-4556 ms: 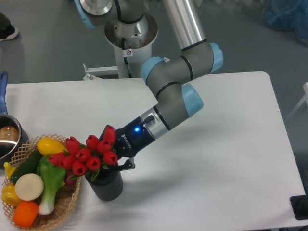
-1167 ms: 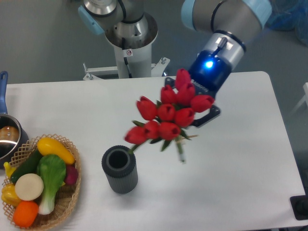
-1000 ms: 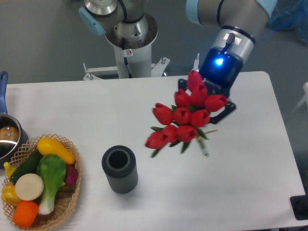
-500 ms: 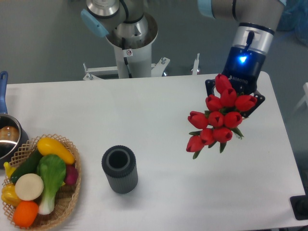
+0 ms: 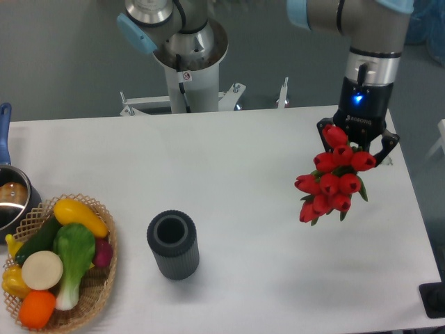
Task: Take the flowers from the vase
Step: 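Carry the held tulips away from the vase and raise them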
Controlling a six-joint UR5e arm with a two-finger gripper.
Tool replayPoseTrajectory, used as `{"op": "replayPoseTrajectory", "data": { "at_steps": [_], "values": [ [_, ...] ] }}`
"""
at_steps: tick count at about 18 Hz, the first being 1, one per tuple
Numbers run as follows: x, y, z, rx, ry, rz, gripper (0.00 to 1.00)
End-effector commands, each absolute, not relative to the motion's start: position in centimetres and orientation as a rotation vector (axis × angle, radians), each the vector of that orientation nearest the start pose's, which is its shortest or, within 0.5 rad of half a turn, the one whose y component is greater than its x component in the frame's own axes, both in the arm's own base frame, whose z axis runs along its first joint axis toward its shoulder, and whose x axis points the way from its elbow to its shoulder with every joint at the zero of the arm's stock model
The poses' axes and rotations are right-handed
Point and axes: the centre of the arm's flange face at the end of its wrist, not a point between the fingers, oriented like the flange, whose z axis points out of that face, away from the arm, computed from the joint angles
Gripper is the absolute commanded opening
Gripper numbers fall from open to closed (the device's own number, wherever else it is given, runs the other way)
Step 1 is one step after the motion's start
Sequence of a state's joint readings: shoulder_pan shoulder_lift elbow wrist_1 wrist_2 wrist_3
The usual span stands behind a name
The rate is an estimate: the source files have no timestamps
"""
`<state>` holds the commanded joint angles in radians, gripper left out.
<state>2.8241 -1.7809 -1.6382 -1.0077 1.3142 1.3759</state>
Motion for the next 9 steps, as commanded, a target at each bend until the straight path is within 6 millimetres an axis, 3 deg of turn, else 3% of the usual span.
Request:
{"op": "replayPoseTrajectory", "data": {
  "at_steps": [4, 9],
  "values": [
    [-51.7, 32.9, 38.8, -2.897, 0.289, 0.254, 0.06],
    [-50.9, 34.5, 39.8, -3.025, 0.365, 0.223, 0.06]
  ]
}}
